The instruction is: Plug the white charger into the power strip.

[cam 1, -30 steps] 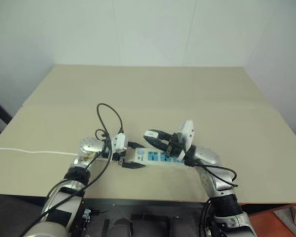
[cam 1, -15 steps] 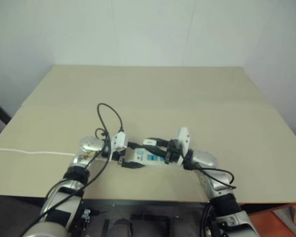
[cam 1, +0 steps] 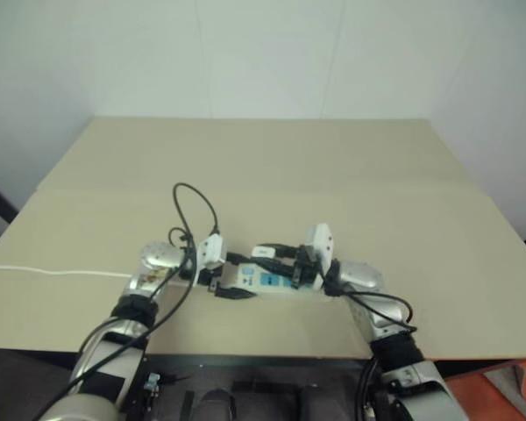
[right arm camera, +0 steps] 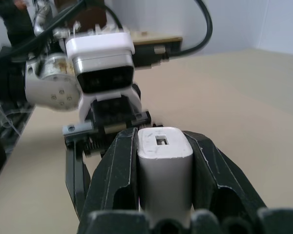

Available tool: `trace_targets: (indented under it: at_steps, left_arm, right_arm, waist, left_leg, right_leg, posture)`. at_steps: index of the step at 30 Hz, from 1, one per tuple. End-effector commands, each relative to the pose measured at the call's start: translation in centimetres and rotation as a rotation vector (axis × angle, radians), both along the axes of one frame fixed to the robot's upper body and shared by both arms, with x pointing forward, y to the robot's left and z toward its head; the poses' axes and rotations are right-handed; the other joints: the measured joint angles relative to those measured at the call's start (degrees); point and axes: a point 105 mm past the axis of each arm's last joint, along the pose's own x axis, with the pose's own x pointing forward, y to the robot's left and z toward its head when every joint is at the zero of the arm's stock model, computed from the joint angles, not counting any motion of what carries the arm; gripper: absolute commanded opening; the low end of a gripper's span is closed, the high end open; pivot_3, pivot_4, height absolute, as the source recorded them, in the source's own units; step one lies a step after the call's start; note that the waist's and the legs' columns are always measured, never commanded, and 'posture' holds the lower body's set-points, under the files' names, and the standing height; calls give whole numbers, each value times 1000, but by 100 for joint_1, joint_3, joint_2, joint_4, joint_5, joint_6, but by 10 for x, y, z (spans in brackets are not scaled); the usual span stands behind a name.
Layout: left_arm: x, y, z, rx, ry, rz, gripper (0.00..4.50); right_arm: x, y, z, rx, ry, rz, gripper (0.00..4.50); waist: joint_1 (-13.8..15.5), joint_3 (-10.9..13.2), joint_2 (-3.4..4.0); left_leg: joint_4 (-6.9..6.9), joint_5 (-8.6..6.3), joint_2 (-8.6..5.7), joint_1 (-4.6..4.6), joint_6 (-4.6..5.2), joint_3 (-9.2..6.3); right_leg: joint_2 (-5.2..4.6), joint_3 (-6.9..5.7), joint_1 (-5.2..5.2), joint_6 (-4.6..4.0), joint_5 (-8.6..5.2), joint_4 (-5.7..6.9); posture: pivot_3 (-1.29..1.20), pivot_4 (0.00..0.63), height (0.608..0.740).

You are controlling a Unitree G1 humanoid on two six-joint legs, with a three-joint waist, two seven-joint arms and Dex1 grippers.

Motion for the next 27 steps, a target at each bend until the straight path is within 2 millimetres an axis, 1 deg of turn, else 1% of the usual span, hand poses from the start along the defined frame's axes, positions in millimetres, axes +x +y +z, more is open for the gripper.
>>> trace_targets:
  at_steps: [1, 4, 15, 19, 22, 25, 27]
  left_arm:
    - [-11, 1, -21, 102, 49, -50, 3272]
    - [-10, 1, -21, 102, 47, -49, 3272]
    - [-10, 6, -21, 107, 41, -32, 3272]
    - [-9, 6, -21, 108, 40, -28, 3272]
    - [-9, 6, -21, 109, 38, -27, 3272]
    - [-9, 5, -21, 108, 36, -30, 3272]
    - [-9, 4, -21, 106, 34, -31, 3272]
  right_arm:
    - [0, -13, -12, -61, 21, -12, 1132]
    - [0, -17, -15, -85, 28, -6, 1132]
    - [1, -50, -35, -208, 67, -12, 1132]
    - [2, -58, -41, -250, 79, -16, 1132]
    - [4, -54, -41, -260, 85, -4, 1132]
    - [3, -42, -42, -281, 93, 45, 1132]
    - [-2, -34, -47, -303, 96, 85, 1132]
  waist:
    - [10, 0, 0]
    - [32, 0, 0]
    - [88, 0, 0]
    - [91, -1, -1]
    - [90, -1, -1]
    - [80, -1, -1]
    - [75, -1, -1]
  left_leg:
    - [0, 0, 0, 0, 0, 0]
    - [-1, 0, -1, -2, 0, 0]
    - [-1, 0, -2, 2, 0, 0]
    - [-1, -1, -2, 10, 0, 0]
    - [-1, -1, -2, 16, -1, 0]
    - [-1, -1, -1, 20, -1, 0]
    - [-2, -1, -1, 25, 0, 0]
  right_leg:
    - [0, 0, 0, -1, 0, 0]
    - [-2, 0, 1, -1, 1, -4]
    - [-4, -3, 12, 0, 0, -10]
    - [-4, -4, 20, 3, -3, -11]
    - [-4, -4, 25, 12, -8, -11]
    - [-4, -4, 27, 13, -8, -10]
    - [-3, -4, 28, 13, -9, -8]
  posture:
    - [0, 150, 740]
    - [0, 150, 740]
    - [0, 150, 740]
    - [0, 150, 740]
    - [0, 150, 740]
    - [0, 150, 740]
    - [0, 150, 740]
